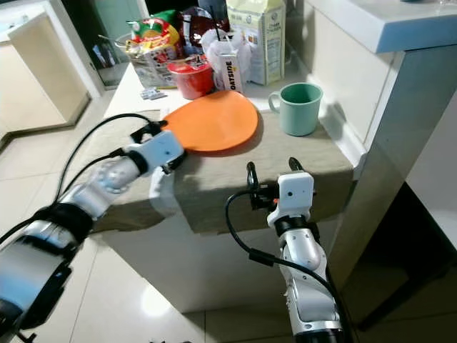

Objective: Setting the table

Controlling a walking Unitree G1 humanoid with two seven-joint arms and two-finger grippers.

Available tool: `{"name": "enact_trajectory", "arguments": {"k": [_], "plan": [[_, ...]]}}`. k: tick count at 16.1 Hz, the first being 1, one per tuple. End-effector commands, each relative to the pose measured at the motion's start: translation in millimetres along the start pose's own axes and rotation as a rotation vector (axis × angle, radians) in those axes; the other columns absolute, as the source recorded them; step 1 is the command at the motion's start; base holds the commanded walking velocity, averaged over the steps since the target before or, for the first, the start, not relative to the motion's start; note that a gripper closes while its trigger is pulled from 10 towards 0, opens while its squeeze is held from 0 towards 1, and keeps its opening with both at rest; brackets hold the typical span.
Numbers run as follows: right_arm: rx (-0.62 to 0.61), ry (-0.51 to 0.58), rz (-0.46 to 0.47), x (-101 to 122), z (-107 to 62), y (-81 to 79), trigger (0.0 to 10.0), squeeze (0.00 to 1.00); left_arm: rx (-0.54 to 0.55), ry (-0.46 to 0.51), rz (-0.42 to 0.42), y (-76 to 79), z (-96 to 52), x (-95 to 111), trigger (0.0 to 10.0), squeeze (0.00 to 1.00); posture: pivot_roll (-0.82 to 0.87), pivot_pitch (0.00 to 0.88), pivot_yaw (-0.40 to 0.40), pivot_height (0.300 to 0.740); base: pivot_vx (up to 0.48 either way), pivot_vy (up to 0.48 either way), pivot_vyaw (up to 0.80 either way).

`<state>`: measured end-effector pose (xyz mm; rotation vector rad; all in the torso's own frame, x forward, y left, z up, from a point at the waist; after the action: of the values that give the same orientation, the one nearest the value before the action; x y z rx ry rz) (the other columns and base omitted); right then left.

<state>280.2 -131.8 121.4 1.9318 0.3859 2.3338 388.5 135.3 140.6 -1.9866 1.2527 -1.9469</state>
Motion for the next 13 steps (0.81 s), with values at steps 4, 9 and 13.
{"name": "enact_trajectory", "arguments": {"k": [4, 9, 13], "plan": [[0.020, -0.007, 0.004, 0, 0.5, -2.6, 10.0, 0.00, -0.152, -0.104, -0.169, 12.3, -31.3, -26, 10.0, 0.00, -0.20, 0.019, 0.184, 0.740, 0.000, 0.000, 0.00], [0.033, 0.003, 0.006, 1, 10.8, -1.6, 10.0, 0.00, 0.188, 0.128, -0.505, -38.3, -49.2, 18, 10.0, 1.00, -0.17, 0.009, 0.159, 0.740, 0.000, 0.000, 0.00], [0.053, 0.007, 0.002, 1, 17.0, -1.6, 10.0, 0.00, 0.208, 0.141, -0.608, -20.0, -72.3, 26, 10.0, 1.00, -0.15, 0.000, 0.143, 0.740, 0.000, 0.000, 0.00]]}}
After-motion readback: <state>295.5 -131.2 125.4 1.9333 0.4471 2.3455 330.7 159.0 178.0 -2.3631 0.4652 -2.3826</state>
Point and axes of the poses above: a point about 5 cm out from each wrist's last joint towards the gripper, its own z axis pointing out of the wrist towards the gripper, its own x axis along the axis of the wrist's last joint, y = z × x, the point moved 1 cm from there along z, pointing out of the wrist towards the gripper, and after that the axes turned 12 degrees about -z, right-handed, at the moved point
